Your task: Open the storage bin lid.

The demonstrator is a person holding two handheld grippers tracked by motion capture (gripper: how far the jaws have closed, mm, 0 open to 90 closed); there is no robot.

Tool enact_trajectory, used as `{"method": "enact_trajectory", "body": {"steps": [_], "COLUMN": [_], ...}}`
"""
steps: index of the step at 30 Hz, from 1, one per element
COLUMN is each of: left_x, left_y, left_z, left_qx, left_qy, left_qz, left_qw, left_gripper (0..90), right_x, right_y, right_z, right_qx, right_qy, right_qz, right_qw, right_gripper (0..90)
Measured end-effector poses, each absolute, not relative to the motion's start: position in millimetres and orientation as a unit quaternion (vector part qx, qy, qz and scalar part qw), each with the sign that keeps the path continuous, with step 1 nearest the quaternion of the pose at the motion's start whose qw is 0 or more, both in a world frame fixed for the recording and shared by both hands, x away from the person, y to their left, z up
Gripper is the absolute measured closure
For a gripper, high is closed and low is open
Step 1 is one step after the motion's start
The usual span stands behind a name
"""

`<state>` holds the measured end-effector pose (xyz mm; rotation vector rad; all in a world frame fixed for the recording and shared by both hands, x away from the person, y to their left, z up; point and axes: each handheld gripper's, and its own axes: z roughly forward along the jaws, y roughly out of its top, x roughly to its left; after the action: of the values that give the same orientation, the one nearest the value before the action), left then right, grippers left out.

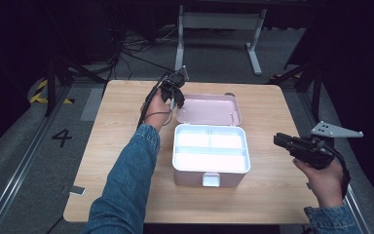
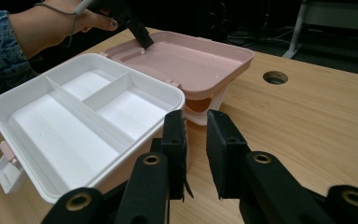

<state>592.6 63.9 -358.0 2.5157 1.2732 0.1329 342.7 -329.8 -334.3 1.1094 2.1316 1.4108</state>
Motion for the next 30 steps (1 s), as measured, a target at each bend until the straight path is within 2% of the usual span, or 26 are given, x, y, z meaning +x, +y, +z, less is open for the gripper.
{"method": "enact_trajectory", "body": {"steps": [3, 6, 16, 30], "left_x": [591.6, 586.6, 559.6, 516.1], "left_y": [65.2, 70.8, 75.7, 92.9], "left_z": [-354.7, -344.1, -312.8, -276.7], "left_qx": [0.877, 0.869, 0.881, 0.89], "left_qy": [0.45, 0.456, 0.418, 0.372], "left_qz": [0.043, 0.038, 0.059, 0.047], "left_qw": [0.163, 0.19, 0.216, 0.259], "left_gripper": [59.1, 58.1, 57.8, 56.2], "right_x": [342.2, 342.3, 344.9, 347.0], "right_y": [-329.7, -329.8, -324.1, -320.7], "right_z": [-334.1, -334.3, -336.9, -339.3], "right_qx": [0.393, 0.393, 0.391, 0.391], "right_qy": [0.752, 0.752, 0.757, 0.76], "right_qz": [0.499, 0.499, 0.494, 0.492], "right_qw": [0.177, 0.175, 0.172, 0.167], "right_gripper": [77.4, 77.3, 77.3, 76.5]}}
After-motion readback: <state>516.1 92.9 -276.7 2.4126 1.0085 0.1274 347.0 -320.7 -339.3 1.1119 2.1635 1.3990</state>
